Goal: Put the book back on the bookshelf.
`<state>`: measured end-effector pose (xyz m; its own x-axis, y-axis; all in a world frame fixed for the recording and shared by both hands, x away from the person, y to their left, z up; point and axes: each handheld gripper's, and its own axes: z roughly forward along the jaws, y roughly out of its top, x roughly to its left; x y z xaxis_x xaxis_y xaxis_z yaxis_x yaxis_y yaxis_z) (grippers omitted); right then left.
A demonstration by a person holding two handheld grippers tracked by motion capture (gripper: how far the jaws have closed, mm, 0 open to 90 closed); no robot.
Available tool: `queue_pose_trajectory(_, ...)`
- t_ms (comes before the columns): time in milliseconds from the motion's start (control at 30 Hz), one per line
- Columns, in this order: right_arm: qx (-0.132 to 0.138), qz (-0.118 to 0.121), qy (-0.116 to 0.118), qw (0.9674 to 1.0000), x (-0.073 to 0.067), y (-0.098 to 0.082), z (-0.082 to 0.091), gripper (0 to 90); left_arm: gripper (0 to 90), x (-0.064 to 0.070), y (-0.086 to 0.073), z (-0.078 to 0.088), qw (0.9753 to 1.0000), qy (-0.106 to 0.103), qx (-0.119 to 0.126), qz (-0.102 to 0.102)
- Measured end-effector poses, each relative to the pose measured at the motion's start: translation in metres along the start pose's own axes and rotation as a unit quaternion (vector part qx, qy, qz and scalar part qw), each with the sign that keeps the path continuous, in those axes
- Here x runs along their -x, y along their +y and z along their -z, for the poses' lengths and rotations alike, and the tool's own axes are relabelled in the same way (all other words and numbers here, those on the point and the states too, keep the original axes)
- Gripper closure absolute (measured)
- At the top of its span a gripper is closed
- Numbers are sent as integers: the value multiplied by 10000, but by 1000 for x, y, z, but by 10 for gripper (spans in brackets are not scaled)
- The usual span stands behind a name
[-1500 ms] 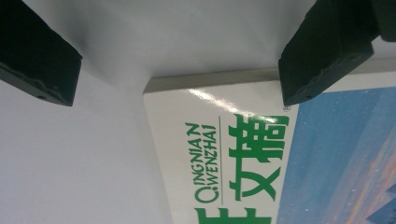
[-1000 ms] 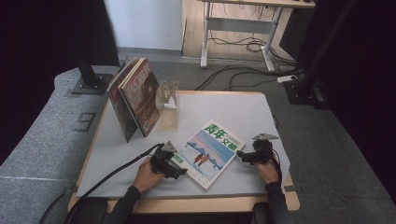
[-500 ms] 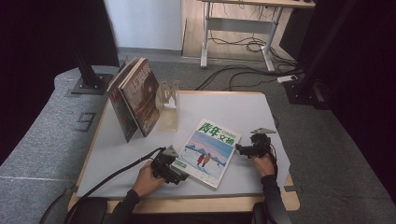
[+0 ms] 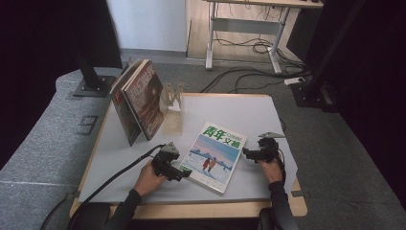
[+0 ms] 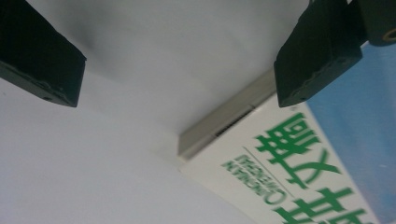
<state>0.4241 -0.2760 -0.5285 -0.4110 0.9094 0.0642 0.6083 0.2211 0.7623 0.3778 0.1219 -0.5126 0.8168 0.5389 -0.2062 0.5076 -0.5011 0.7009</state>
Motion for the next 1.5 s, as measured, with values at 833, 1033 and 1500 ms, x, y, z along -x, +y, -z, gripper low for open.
queue_pose_trajectory(833, -53, 323, 971, 9947, -39, 3, -18, 0, 109, 4, 2, -18, 9991, -123, -391, -74)
queue_pose_trajectory(1033, -62, 352, 1029, 9941, -38, 4, -19, 0, 108, 9, 2, -17, 9988, -79, -484, -58)
queue_pose_trajectory(1500, -39, 373, 1061, 9936, -37, 17, -35, 0, 125, 28, -2, -16, 9966, -123, -675, -445)
